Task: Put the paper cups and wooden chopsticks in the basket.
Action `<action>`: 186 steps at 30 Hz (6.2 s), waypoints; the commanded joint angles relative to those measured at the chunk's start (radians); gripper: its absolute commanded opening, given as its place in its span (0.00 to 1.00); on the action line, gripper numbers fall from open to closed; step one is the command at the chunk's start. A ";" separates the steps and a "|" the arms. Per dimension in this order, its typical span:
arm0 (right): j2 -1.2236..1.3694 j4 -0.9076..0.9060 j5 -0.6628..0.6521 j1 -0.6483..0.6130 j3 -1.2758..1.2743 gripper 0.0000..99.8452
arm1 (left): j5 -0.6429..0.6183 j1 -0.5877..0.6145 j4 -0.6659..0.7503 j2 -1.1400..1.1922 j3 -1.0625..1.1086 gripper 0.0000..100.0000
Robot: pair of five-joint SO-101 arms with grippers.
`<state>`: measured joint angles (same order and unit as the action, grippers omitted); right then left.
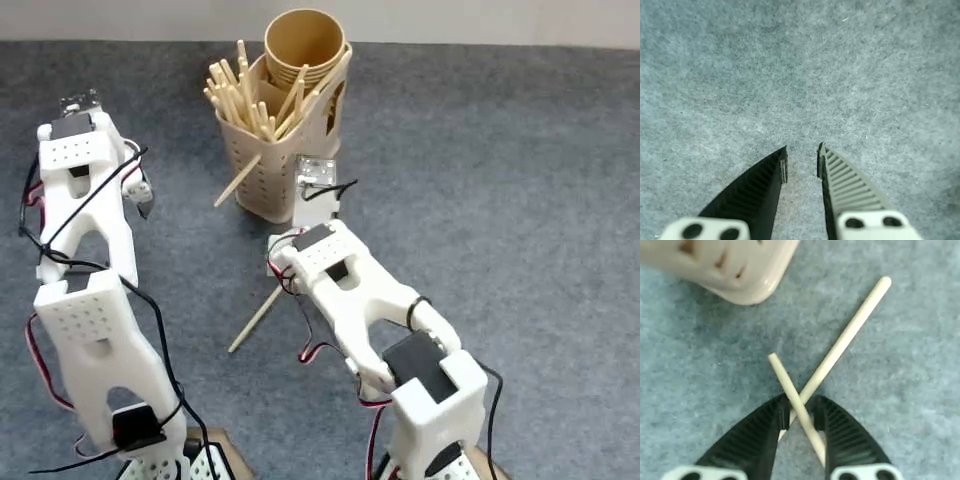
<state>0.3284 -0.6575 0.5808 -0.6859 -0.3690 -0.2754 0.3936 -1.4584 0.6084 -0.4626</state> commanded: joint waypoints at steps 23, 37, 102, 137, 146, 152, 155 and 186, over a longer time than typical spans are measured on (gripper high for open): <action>-0.170 -0.110 -0.356 0.346 0.357 0.01 | -0.006 -0.007 0.003 -0.021 -0.007 0.12; -0.062 -0.168 -0.505 0.332 0.246 0.30 | -0.005 -0.007 0.005 -0.021 -0.007 0.12; -0.433 0.940 -0.704 0.113 0.377 0.01 | -0.003 -0.022 0.008 -0.013 -0.001 0.12; -0.542 0.995 -0.707 0.067 0.013 0.15 | -0.002 -0.018 0.009 -0.013 -0.001 0.12; -0.613 0.650 -0.890 0.079 0.226 0.14 | -0.002 -0.022 0.011 -0.024 -0.024 0.12; -0.860 0.099 -0.890 0.140 0.432 0.14 | 0.018 0.002 -0.094 -0.048 -0.400 0.12; -1.003 -0.226 -0.891 0.229 0.527 0.14 | 0.107 0.002 -0.265 -0.124 -0.734 0.12; -2.141 -0.363 -0.890 0.344 -1.244 0.00 | 0.384 -0.245 0.322 -1.945 1.386 0.12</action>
<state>-1.7983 -1.0334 -0.2984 -0.3468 -1.5781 0.0713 0.1665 -1.3050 -1.1607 0.5792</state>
